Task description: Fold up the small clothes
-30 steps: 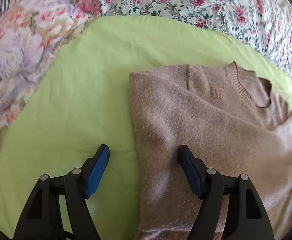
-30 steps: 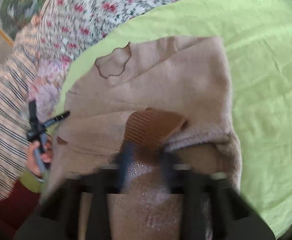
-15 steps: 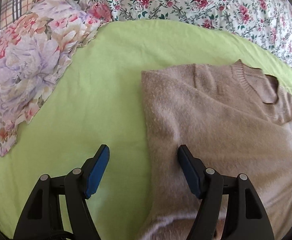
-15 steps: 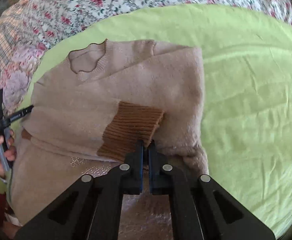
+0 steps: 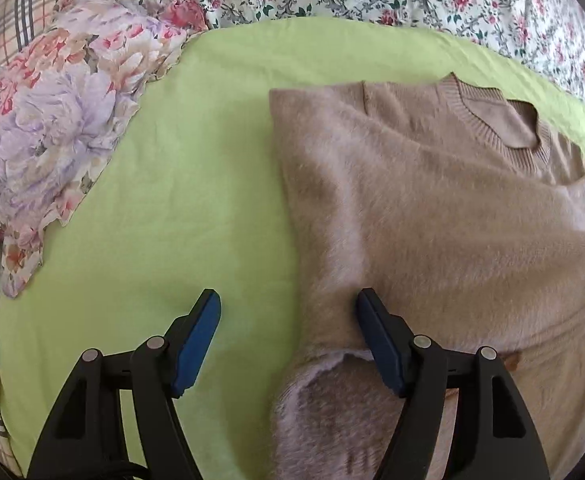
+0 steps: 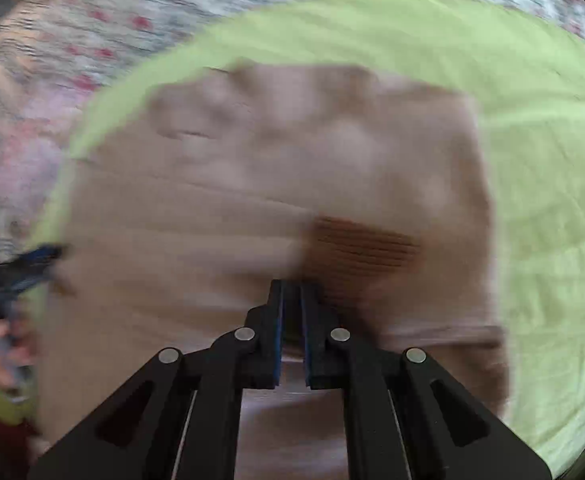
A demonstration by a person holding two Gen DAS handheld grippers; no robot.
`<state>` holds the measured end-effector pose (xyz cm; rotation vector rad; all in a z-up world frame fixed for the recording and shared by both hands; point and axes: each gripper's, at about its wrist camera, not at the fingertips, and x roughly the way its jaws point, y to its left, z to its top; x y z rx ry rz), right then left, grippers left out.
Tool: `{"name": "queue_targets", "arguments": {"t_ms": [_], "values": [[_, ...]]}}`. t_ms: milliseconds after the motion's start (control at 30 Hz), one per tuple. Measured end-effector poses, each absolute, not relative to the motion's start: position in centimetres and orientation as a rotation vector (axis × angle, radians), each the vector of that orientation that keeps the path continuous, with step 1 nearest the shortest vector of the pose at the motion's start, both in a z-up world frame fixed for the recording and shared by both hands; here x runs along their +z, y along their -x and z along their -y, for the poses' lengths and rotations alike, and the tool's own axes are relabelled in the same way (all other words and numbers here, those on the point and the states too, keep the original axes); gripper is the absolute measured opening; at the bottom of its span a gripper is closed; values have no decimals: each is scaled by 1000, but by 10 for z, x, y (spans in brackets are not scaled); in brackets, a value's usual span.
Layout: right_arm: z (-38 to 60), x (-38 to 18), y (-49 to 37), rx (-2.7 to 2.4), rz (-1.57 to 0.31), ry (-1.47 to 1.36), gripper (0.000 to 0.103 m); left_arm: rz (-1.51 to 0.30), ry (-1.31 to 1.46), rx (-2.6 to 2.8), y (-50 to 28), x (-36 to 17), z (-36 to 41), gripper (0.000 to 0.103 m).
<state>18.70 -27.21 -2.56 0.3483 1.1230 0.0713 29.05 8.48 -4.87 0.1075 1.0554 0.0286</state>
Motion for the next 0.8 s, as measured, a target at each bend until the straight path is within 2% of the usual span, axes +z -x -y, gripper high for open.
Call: {"name": "queue_targets", "arguments": {"t_ms": [200,333,800], "values": [[301,15,-130,56,-1000,-441,12,-1030,-56,-24,-258,-26,-89,70],[307,25,-92,78,-973,-466,38,-1028,7,-84,-205,-12,-91,70],[294,32,34,198,-991,-476,45,-1151,219,-215,-32,-34,-118,72]]}}
